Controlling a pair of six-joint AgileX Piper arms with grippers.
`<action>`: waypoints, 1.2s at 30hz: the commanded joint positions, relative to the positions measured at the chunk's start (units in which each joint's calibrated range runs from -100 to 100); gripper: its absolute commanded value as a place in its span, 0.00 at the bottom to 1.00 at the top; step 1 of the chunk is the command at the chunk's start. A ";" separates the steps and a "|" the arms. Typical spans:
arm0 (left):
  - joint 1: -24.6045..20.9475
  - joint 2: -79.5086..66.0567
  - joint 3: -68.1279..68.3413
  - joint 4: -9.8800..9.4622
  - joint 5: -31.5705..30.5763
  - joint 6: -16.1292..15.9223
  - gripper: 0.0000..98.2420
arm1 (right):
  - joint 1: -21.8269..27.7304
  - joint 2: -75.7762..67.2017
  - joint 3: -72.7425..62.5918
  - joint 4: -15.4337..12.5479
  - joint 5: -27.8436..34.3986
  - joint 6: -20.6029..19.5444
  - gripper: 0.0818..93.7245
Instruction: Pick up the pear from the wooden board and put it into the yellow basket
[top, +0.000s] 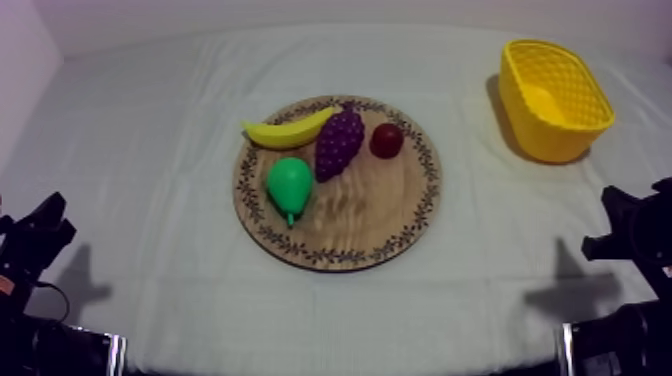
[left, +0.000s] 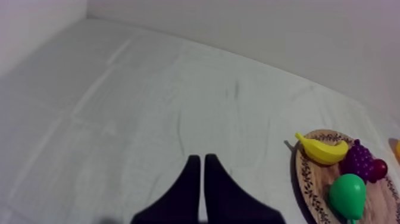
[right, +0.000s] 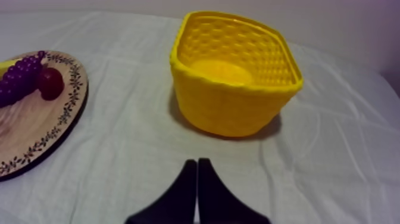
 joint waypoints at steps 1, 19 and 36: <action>0.00 -0.02 -0.05 -0.01 0.01 0.00 0.00 | 1.25 -0.12 0.02 -0.02 -0.11 -5.81 0.00; 0.00 -0.02 -0.05 -0.01 0.01 0.00 0.00 | 1.24 6.14 -2.19 -0.92 -1.63 -5.80 0.00; 0.00 -0.02 -0.05 -0.01 0.01 0.00 0.00 | -1.18 44.59 -46.49 -6.62 11.87 -7.97 0.00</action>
